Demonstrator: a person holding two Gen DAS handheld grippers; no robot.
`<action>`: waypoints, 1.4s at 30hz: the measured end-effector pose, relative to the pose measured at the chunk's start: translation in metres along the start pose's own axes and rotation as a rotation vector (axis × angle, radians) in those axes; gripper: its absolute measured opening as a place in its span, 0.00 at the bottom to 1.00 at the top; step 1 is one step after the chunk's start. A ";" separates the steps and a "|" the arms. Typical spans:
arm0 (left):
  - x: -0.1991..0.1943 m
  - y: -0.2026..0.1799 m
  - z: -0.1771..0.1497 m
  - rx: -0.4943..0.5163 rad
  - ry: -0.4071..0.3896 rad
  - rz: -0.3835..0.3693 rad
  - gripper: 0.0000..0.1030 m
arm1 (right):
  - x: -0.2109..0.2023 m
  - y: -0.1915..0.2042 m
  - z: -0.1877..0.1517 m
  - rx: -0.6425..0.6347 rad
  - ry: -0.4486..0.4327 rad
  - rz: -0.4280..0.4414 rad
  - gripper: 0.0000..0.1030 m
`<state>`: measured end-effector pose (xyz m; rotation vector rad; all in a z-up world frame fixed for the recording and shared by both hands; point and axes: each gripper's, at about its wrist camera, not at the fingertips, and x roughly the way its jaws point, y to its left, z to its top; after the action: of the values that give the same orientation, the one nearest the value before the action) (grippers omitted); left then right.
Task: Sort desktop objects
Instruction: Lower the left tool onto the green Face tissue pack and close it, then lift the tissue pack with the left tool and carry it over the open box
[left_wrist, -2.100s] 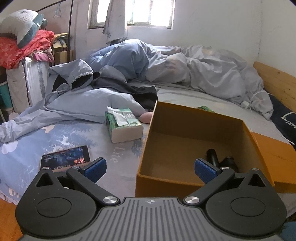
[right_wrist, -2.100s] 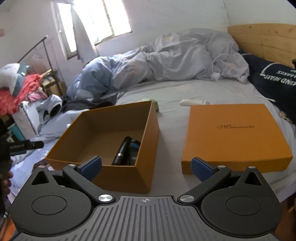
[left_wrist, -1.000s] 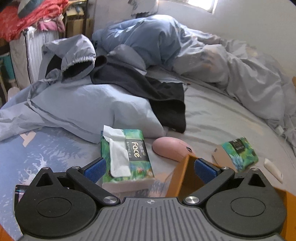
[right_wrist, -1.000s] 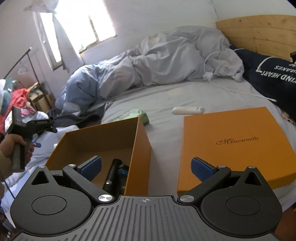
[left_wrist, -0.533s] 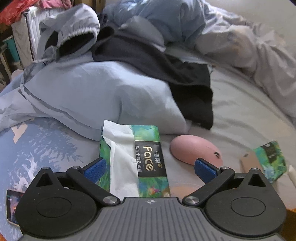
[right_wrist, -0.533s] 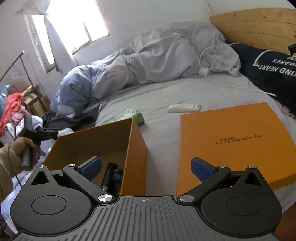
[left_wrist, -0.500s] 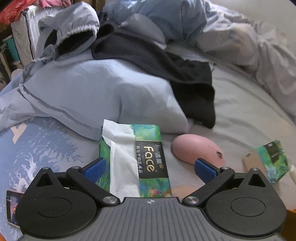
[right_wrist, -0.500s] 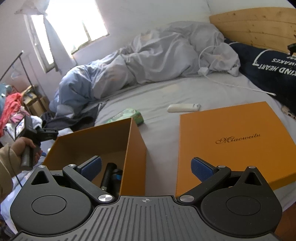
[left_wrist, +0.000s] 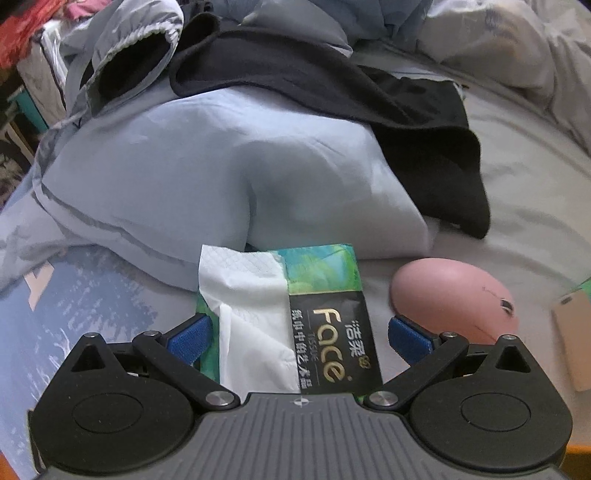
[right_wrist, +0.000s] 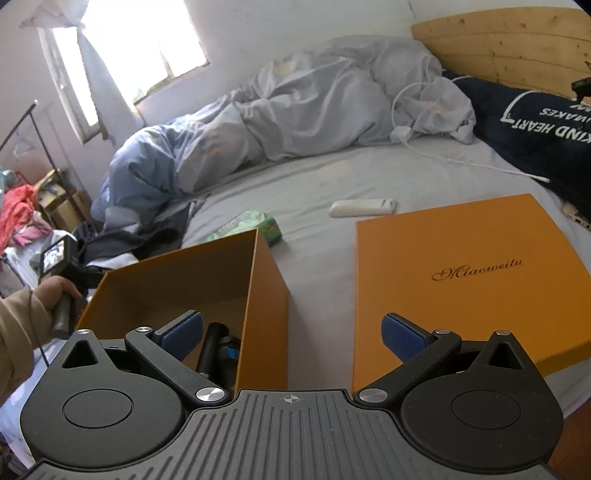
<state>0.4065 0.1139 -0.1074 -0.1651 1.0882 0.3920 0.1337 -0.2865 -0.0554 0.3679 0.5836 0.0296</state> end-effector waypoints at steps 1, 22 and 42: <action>0.001 0.000 0.001 0.004 0.002 0.015 1.00 | 0.000 0.000 0.000 0.003 0.001 0.001 1.00; 0.028 0.017 -0.004 -0.033 0.074 -0.013 1.00 | 0.005 0.001 -0.001 0.012 0.008 -0.007 1.00; 0.036 0.020 -0.016 -0.009 0.096 -0.051 1.00 | -0.002 -0.001 0.000 0.032 0.006 -0.017 1.00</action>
<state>0.3998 0.1350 -0.1452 -0.2208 1.1741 0.3464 0.1321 -0.2883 -0.0544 0.3939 0.5935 0.0049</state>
